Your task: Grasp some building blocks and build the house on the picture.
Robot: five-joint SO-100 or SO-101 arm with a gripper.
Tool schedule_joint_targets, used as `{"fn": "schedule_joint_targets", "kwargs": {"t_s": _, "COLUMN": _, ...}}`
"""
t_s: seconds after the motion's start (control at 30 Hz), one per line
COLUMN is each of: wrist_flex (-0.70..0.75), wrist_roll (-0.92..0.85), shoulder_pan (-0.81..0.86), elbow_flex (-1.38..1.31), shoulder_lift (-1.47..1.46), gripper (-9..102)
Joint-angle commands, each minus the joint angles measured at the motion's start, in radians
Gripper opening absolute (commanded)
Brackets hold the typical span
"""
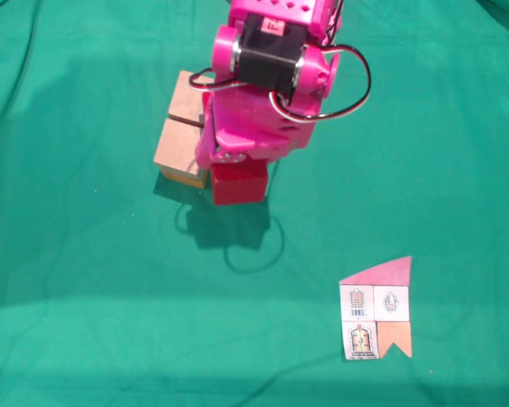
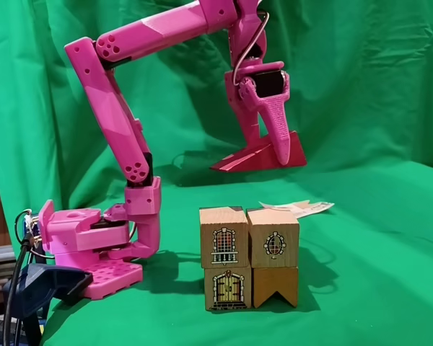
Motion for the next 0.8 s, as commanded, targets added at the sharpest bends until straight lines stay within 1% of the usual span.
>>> {"fn": "schedule_joint_targets", "kwargs": {"t_s": 0.0, "wrist_flex": -0.005, "wrist_roll": 0.009, "shoulder_pan": -0.017, "elbow_flex": -0.002, "shoulder_lift": 0.015, "gripper": 16}}
{"fn": "schedule_joint_targets", "kwargs": {"t_s": 0.3, "wrist_flex": -0.005, "wrist_roll": 0.009, "shoulder_pan": -0.087, "elbow_flex": 0.0, "shoulder_lift": 0.015, "gripper": 16}}
{"fn": "schedule_joint_targets", "kwargs": {"t_s": 0.53, "wrist_flex": -0.003, "wrist_roll": 0.0, "shoulder_pan": -0.072, "elbow_flex": 0.002, "shoulder_lift": 0.015, "gripper": 16}}
{"fn": "schedule_joint_targets", "kwargs": {"t_s": 0.77, "wrist_flex": -0.003, "wrist_roll": -0.006, "shoulder_pan": 0.077, "elbow_flex": 0.043, "shoulder_lift": 0.028, "gripper": 16}}
